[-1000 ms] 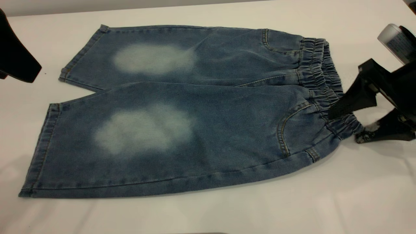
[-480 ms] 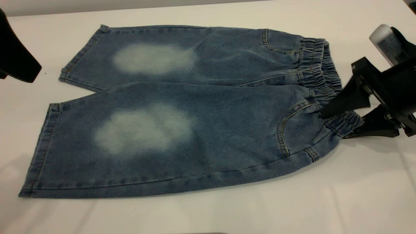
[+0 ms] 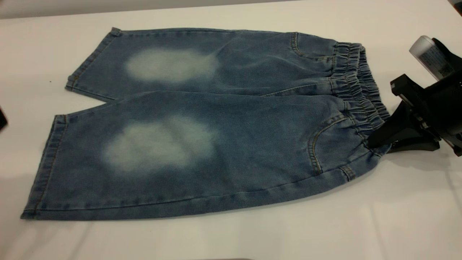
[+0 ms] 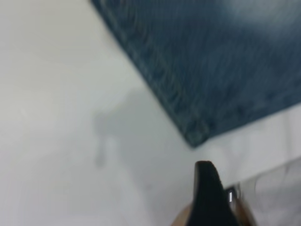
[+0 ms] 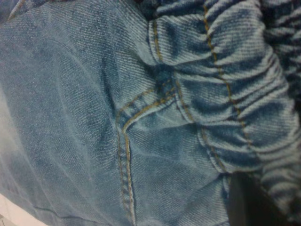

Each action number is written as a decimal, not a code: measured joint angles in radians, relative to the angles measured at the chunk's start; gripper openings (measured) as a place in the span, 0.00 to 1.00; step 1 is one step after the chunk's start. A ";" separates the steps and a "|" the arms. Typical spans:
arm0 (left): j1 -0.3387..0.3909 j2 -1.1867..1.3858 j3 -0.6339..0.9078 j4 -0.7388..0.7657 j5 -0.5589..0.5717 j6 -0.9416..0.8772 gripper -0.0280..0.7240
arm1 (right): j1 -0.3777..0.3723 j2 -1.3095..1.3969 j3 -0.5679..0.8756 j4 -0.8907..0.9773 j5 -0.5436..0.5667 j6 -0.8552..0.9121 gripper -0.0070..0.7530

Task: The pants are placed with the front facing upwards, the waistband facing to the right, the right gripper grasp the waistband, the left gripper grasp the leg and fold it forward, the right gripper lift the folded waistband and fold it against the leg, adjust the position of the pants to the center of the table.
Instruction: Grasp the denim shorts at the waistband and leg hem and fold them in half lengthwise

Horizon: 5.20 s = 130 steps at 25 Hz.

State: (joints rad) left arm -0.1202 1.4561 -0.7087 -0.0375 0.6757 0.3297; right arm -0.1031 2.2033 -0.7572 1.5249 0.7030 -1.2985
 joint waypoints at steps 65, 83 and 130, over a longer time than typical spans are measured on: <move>-0.160 0.555 -0.022 0.381 -0.199 -0.058 0.49 | 0.000 0.001 0.000 0.034 0.027 -0.053 0.09; -0.164 0.577 -0.030 0.333 -0.183 0.030 0.56 | 0.000 0.001 0.000 0.034 0.029 -0.071 0.11; -0.188 0.054 -0.046 0.525 -0.370 -0.305 0.10 | 0.000 -0.617 0.291 -0.058 0.084 0.518 0.12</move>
State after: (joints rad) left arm -0.3085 1.5101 -0.7542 0.4877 0.3059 0.0252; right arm -0.1031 1.5862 -0.4662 1.4666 0.7865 -0.7804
